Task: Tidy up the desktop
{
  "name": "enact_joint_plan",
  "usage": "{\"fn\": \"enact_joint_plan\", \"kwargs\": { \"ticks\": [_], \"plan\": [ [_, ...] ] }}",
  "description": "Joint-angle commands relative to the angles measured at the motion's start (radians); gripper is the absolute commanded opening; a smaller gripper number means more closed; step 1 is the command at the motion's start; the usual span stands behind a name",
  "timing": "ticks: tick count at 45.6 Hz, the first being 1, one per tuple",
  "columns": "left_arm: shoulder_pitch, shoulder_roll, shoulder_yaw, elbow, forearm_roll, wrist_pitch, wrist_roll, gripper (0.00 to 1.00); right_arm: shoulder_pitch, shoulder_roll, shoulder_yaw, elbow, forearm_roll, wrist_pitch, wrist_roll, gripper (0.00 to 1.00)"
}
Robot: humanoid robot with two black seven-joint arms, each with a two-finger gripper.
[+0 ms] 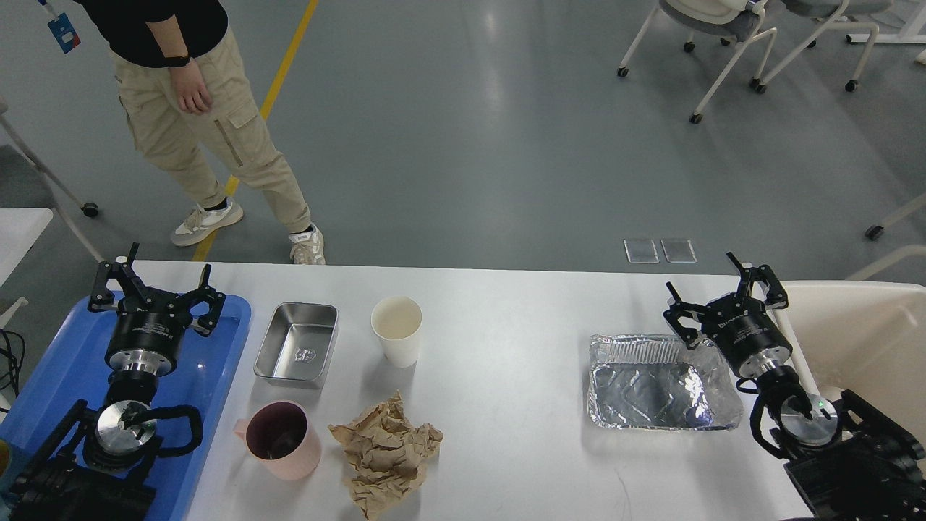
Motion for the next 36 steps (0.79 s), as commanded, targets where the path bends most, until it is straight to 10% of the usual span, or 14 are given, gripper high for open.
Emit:
{"fn": "enact_joint_plan", "kwargs": {
  "ticks": [1, 36],
  "plan": [
    [0.0, 0.0, 0.002, -0.001, 0.0, 0.001, 0.006, 0.97, 0.003, -0.003, 0.001, 0.0, 0.001, 0.0, 0.0, 1.0],
    [0.004, -0.009, -0.012, 0.005, -0.014, -0.057, 0.0, 0.97, -0.006, -0.017, 0.0, 0.003, -0.009, 0.0, 0.0, 1.0]
  ]
}}
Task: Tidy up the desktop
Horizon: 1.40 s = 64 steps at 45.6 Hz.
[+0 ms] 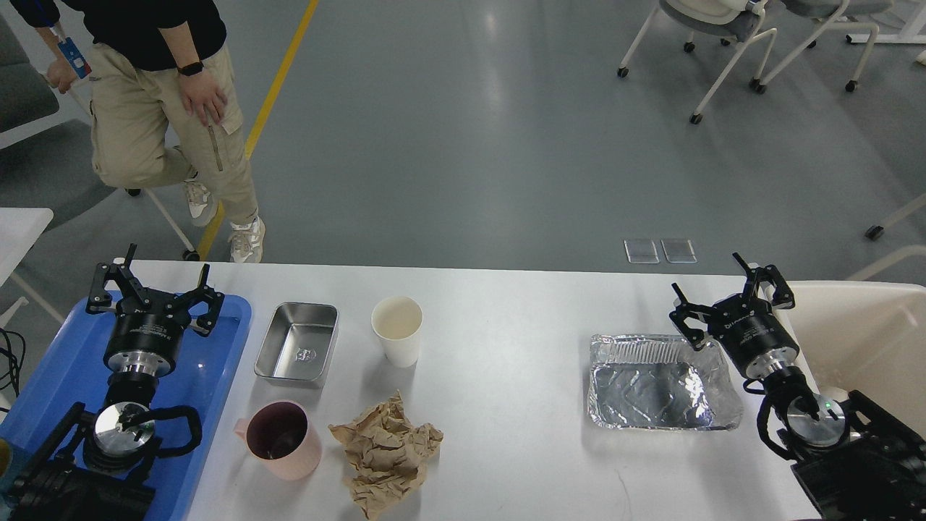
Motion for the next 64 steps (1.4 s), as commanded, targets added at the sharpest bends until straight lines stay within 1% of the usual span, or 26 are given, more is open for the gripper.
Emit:
{"fn": "enact_joint_plan", "kwargs": {
  "ticks": [1, 15, 22, 55, 64],
  "plan": [
    [0.002, -0.006, 0.001, -0.001, 0.003, -0.027, -0.011, 0.97, -0.004, 0.0, 0.001, 0.002, -0.001, 0.0, 0.001, 1.0],
    [0.018, -0.003, 0.013, -0.01, 0.0, -0.033, 0.011, 0.97, -0.009, -0.001, 0.001, 0.002, -0.001, 0.001, -0.001, 1.0],
    [0.018, 0.012, 0.013, -0.013, 0.0, -0.036, 0.041, 0.97, -0.004, 0.0, -0.001, 0.007, -0.002, 0.001, -0.001, 1.0],
    [0.019, 0.006, 0.013, -0.014, 0.0, -0.039, 0.04, 0.97, -0.01, -0.001, 0.001, 0.013, -0.021, 0.001, -0.001, 1.0],
    [0.016, 0.015, 0.05, -0.021, 0.006, -0.033, 0.04, 0.97, -0.009, -0.001, 0.001, 0.011, -0.021, 0.001, -0.001, 1.0]
  ]
}}
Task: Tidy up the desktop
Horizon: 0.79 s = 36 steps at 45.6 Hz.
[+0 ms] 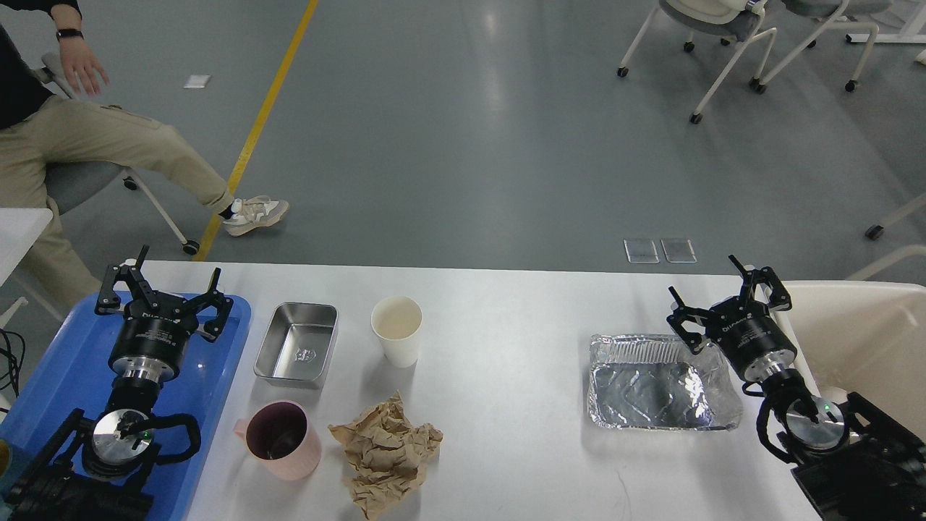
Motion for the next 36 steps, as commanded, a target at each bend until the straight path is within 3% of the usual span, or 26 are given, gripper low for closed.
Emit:
{"fn": "enact_joint_plan", "kwargs": {
  "ticks": [1, 9, 23, 36],
  "plan": [
    [-0.002, 0.012, 0.033, -0.011, 0.007, 0.01, 0.002, 0.97, 0.001, 0.0, -0.001, -0.002, 0.0, 0.0, 0.0, 1.0],
    [0.024, 0.118, 0.129, -0.086, 0.01, 0.051, 0.003, 0.97, -0.004, -0.018, -0.001, -0.003, 0.0, 0.0, 0.0, 1.0],
    [0.089, 0.405, 0.375, -0.336, 0.007, 0.24, 0.022, 0.97, -0.004, -0.018, -0.014, -0.005, 0.0, 0.0, 0.002, 1.0],
    [0.187, 0.737, 0.488, -0.473, 0.009, 0.265, 0.042, 0.97, -0.007, -0.011, -0.015, -0.006, -0.001, 0.0, 0.0, 1.0]
  ]
}}
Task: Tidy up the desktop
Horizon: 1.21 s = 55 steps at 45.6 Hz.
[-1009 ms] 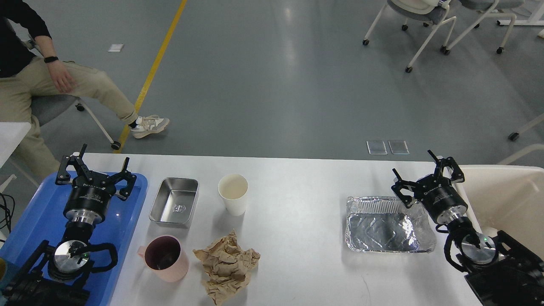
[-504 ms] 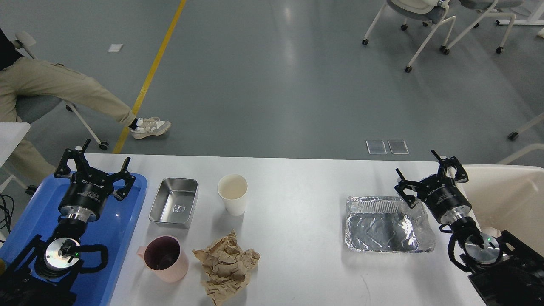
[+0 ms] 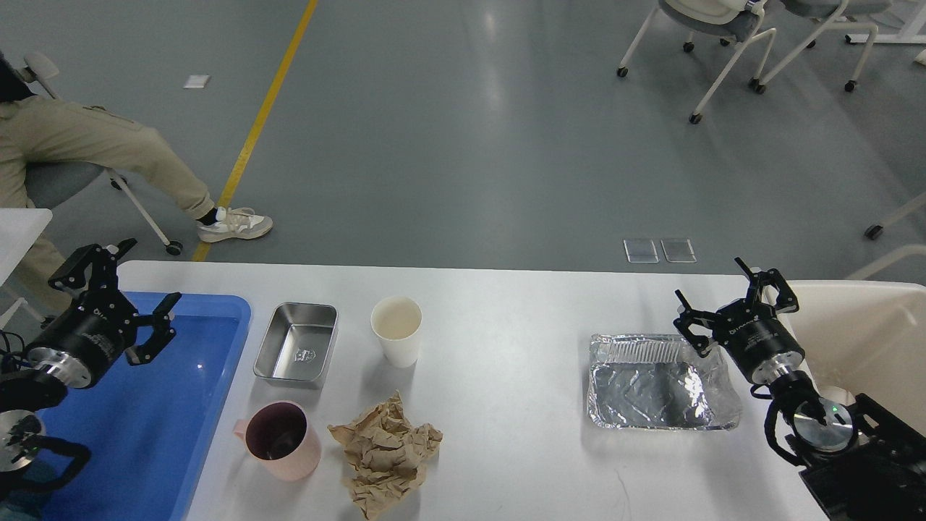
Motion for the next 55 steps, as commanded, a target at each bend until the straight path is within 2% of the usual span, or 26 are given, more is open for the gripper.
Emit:
{"fn": "enact_joint_plan", "kwargs": {
  "ticks": [1, 12, 17, 24, 27, 32, 35, 42, 48, 55],
  "plan": [
    [0.064, 0.162, 0.049, -0.072, 0.001, 0.001, 0.004, 0.97, -0.002, 0.004, 0.0, 0.0, 0.0, -0.002, 0.001, 1.0],
    [0.188, 0.513, 0.106, -0.241, 0.006, 0.003, 0.004, 0.97, -0.009, -0.002, 0.0, 0.0, 0.0, -0.002, -0.001, 1.0],
    [0.222, 0.661, 0.106, -0.263, 0.006, -0.005, -0.003, 0.97, -0.017, -0.003, 0.0, 0.0, 0.0, -0.003, -0.001, 1.0],
    [0.224, 0.796, 0.143, -0.276, 0.008, -0.009, -0.016, 0.97, -0.025, -0.006, 0.0, 0.0, 0.0, -0.003, -0.001, 1.0],
    [0.224, 0.842, 0.157, -0.301, 0.008, -0.009, -0.031, 0.97, -0.029, -0.006, 0.0, 0.0, -0.003, -0.003, -0.001, 1.0],
    [0.222, 0.917, 0.193, -0.327, 0.006, -0.006, -0.086, 0.97, -0.042, -0.02, 0.0, 0.001, -0.003, -0.003, -0.001, 1.0],
    [0.219, 0.945, 0.21, -0.327, -0.002, -0.014, -0.092, 0.97, -0.045, -0.029, 0.0, 0.001, -0.005, -0.003, -0.001, 1.0],
    [0.218, 0.94, 0.212, -0.309, -0.011, -0.029, -0.085, 0.97, -0.058, -0.04, 0.0, 0.001, -0.003, -0.002, -0.001, 1.0],
    [0.218, 0.936, 0.232, -0.295, -0.015, -0.08, -0.086, 0.97, -0.068, -0.04, 0.0, 0.003, -0.003, -0.002, -0.001, 1.0],
    [0.216, 0.928, 0.233, -0.296, -0.045, -0.088, -0.086, 0.97, -0.071, -0.04, 0.0, 0.005, -0.003, -0.002, -0.001, 1.0]
  ]
}}
